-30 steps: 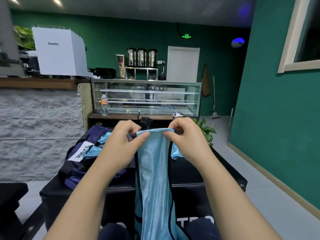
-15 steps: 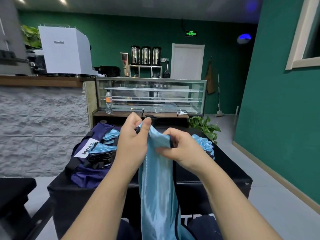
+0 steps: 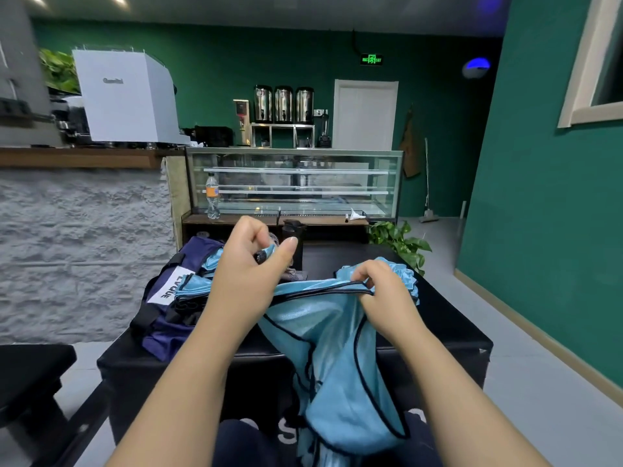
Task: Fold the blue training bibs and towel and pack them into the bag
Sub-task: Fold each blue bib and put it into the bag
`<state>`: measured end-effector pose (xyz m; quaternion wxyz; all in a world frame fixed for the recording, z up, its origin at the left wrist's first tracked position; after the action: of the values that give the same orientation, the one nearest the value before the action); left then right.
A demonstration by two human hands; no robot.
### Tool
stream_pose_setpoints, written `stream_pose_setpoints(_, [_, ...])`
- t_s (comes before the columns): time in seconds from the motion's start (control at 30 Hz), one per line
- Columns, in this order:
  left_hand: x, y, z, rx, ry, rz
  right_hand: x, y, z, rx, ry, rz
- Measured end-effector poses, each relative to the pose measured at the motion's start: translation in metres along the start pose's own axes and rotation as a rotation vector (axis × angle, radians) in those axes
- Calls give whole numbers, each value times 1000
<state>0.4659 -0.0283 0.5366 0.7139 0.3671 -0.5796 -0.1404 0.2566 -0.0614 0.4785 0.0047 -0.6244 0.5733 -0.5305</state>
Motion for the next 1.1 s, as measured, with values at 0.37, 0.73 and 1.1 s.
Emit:
stream_pose_setpoints(0.37, [-23,-18,28,181,-297,-96,-2,-1,-3,74,-34,147])
stream_pose_setpoints(0.73, [-24,-22,31,359,-273,-28,-13,-34,-3,52,-117,-28])
stream_pose_setpoints(1.1, [-7,-23,-11,238,42,-122,-20,33,-17,-260,-72,237])
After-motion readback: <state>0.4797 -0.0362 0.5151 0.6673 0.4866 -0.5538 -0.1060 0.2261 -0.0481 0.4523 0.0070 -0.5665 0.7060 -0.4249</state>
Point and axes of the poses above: each hand's wrist, its own x-axis towards the middle knuckle, its own z-axis out of the palm, y = z × x, the point moved 5 cm from there along x, towards the middle knuckle, and after that the axes turned 15 degrees about y, right-handed, at the moved point
